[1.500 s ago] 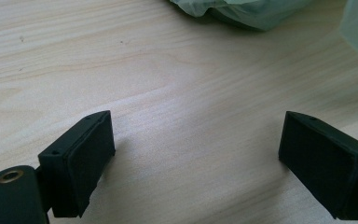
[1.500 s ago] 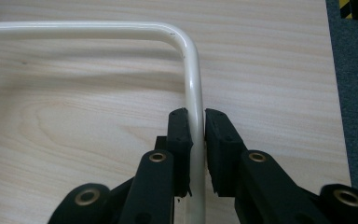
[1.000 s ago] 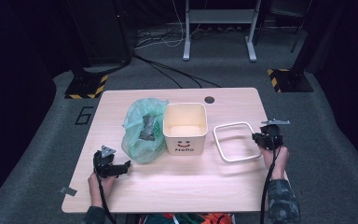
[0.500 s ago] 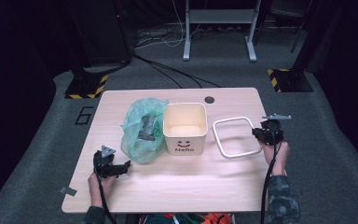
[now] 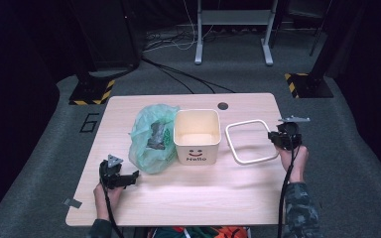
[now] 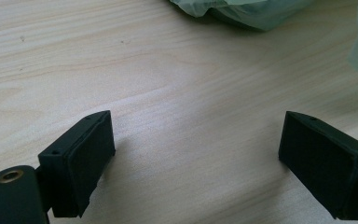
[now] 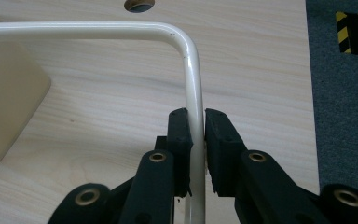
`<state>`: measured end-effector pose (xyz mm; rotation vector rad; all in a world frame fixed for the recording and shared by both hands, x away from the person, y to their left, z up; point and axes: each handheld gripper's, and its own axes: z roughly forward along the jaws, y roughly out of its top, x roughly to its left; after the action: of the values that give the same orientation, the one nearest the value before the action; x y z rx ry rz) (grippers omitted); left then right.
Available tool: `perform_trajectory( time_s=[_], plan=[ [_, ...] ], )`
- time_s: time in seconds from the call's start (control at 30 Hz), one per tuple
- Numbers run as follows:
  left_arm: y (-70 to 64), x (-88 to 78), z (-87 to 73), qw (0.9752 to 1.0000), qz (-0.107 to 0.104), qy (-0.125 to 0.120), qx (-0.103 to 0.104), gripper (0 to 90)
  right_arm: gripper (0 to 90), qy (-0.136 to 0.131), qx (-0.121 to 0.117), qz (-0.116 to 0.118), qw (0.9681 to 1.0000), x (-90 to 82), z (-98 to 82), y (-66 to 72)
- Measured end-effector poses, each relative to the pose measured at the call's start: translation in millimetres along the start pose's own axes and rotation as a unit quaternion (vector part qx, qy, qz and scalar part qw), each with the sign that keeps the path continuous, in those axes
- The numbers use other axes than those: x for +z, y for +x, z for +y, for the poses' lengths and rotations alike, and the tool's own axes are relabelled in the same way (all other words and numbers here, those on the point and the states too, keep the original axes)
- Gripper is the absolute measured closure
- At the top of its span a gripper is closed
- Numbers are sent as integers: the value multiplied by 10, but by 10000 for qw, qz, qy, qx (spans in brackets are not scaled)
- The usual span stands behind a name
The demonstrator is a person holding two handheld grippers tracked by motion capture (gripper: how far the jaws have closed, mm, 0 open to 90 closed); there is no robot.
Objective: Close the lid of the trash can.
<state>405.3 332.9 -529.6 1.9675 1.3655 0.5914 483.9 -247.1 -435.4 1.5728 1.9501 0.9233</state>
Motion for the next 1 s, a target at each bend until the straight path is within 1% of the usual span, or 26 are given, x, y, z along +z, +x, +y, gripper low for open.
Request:
perform_trajectory(
  time_s=[0.17, 0.67, 0.77, 1.0],
  plan=[
    [0, 0, 0, 10000, 0, 1, 1, 101, 806, -30, -22, 13, 10000, -30, 42, -10],
    [0, 0, 0, 10000, 1, 3, 3, 101, 807, -172, -110, -24, 9998, -129, 201, 27],
    [0, -1, 0, 10000, 3, 2, 3, 101, 807, -186, -162, -21, 9997, -141, 231, 38],
    [0, -1, 0, 10000, 3, 2, 3, 101, 807, -235, -177, -30, 9996, -174, 288, 48]
  ],
)
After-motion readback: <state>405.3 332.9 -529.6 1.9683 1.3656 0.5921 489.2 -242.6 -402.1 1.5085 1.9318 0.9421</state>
